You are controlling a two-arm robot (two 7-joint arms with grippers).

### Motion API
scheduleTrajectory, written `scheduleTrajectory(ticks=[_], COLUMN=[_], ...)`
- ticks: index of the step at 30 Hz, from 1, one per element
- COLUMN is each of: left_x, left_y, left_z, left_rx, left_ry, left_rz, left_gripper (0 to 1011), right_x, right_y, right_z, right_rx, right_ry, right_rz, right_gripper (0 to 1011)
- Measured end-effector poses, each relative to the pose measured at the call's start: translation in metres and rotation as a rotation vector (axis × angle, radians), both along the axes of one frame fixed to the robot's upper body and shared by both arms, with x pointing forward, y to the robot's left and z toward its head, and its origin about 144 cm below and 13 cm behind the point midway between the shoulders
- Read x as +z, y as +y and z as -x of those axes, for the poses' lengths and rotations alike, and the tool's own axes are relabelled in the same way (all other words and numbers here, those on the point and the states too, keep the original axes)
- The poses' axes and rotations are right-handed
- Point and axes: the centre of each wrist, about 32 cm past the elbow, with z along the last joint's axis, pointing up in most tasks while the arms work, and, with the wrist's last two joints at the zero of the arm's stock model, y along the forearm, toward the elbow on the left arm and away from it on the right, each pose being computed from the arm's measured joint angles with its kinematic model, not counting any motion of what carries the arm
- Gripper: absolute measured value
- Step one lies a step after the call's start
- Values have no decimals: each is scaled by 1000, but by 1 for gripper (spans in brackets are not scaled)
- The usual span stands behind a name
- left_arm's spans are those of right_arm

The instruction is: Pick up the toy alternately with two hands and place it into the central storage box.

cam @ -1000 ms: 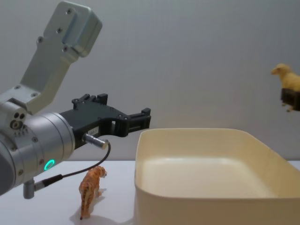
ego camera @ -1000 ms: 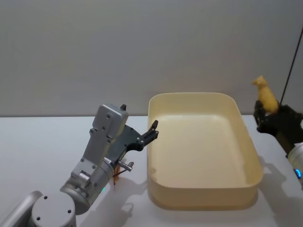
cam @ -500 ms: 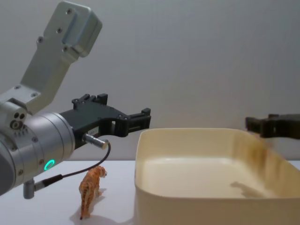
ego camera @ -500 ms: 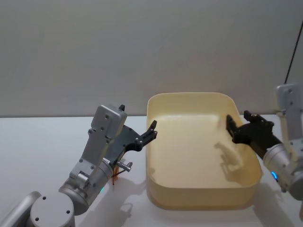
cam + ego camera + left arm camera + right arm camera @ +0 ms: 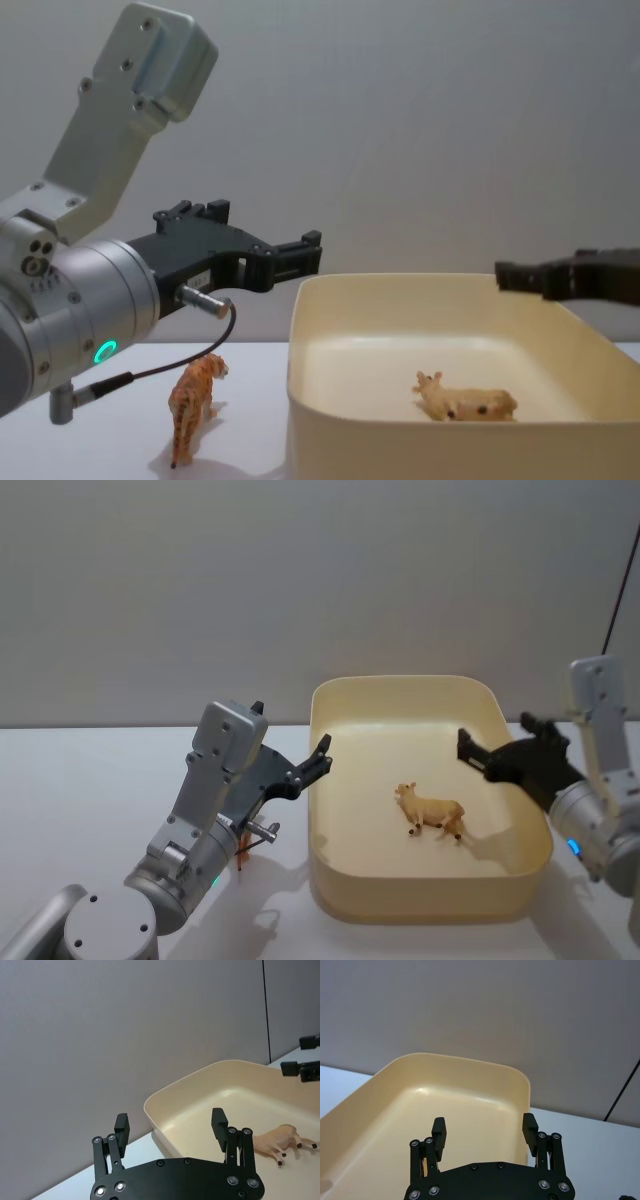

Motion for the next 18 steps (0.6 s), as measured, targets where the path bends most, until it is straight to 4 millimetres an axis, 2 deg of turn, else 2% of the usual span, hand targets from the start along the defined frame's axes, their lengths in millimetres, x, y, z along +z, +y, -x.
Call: scheduleTrajectory(ticks=[4,10,15,18], left_x=[0,0,0,0], left_y=[0,0,0,0], left_z=[0,0,0,0], left_rx=[0,0,0,0], left_ry=[0,0,0,0], left_rz=[0,0,0,0], left_gripper=[1001,1001,1001,1001], right_x=[8,16,20,19], right_y=[-9,-27,-54,-64], right_z=[1,5,15,19], right_rx=[-27,-79,-152,-177], right_ry=[-36,-73,-84,-77], right_rz=[-19,-43,-50,-47], right_gripper=[1000,1001,1001,1001])
